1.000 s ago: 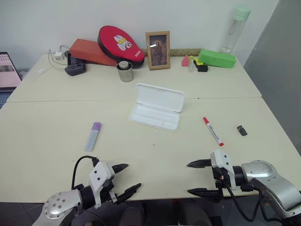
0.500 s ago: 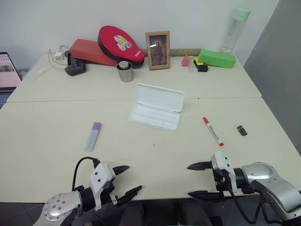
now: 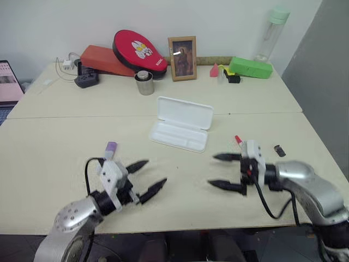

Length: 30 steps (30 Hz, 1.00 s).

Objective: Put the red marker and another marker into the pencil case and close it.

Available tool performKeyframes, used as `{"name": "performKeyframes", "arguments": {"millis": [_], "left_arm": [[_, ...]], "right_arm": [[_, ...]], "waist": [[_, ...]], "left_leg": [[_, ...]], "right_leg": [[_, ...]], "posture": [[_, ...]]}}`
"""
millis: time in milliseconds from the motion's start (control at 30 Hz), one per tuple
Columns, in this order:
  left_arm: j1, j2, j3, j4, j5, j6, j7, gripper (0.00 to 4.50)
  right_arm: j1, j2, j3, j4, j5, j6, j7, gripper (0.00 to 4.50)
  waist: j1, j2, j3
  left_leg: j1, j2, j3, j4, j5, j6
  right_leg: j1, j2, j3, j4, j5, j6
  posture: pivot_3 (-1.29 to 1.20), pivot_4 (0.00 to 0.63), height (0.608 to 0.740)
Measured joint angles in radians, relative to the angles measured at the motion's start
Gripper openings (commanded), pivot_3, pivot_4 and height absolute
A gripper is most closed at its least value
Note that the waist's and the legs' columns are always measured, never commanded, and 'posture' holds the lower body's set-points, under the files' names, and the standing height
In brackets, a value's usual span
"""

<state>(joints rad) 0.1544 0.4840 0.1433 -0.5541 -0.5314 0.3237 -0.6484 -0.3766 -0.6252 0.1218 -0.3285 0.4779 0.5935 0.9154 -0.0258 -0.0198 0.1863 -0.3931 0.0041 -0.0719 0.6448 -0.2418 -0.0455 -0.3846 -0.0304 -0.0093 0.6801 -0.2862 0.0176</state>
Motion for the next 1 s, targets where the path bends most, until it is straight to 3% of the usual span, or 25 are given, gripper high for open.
{"name": "performKeyframes", "arguments": {"millis": [333, 633, 1000], "left_arm": [[-0.100, -0.031, -0.001, -0.007, -0.015, 0.015, 0.073, 4.48], [-0.099, -0.033, 0.000, -0.056, -0.019, 0.029, 0.128, 4.48], [-0.110, -0.045, 0.001, -0.082, -0.047, 0.063, 0.163, 4.50]], "right_arm": [[-0.322, 0.121, 0.263, 0.346, -0.242, 0.057, -0.040, 4.50], [-0.368, 0.173, 0.335, 0.457, -0.322, 0.069, 0.006, 4.50], [-0.417, 0.219, 0.355, 0.538, -0.408, 0.089, 0.001, 2.05]], "waist": [[-0.002, 0.000, 0.000], [-0.002, 0.000, 0.000], [-0.002, 0.000, 0.000]], "left_leg": [[-0.001, 0.003, 0.000, 0.000, 0.000, 0.000], [-0.001, 0.003, -0.001, 0.000, 0.000, 0.000], [-0.001, 0.004, 0.000, 0.000, 0.000, 0.000]], "right_leg": [[-0.002, 0.002, 0.000, 0.000, 0.000, -0.001], [-0.002, 0.002, 0.001, 0.001, 0.001, -0.002], [-0.002, 0.003, 0.001, 0.001, 0.001, -0.002]], "posture": [[0.00, 0.150, 0.740], [0.00, 0.150, 0.740], [0.00, 0.150, 0.740]]}}
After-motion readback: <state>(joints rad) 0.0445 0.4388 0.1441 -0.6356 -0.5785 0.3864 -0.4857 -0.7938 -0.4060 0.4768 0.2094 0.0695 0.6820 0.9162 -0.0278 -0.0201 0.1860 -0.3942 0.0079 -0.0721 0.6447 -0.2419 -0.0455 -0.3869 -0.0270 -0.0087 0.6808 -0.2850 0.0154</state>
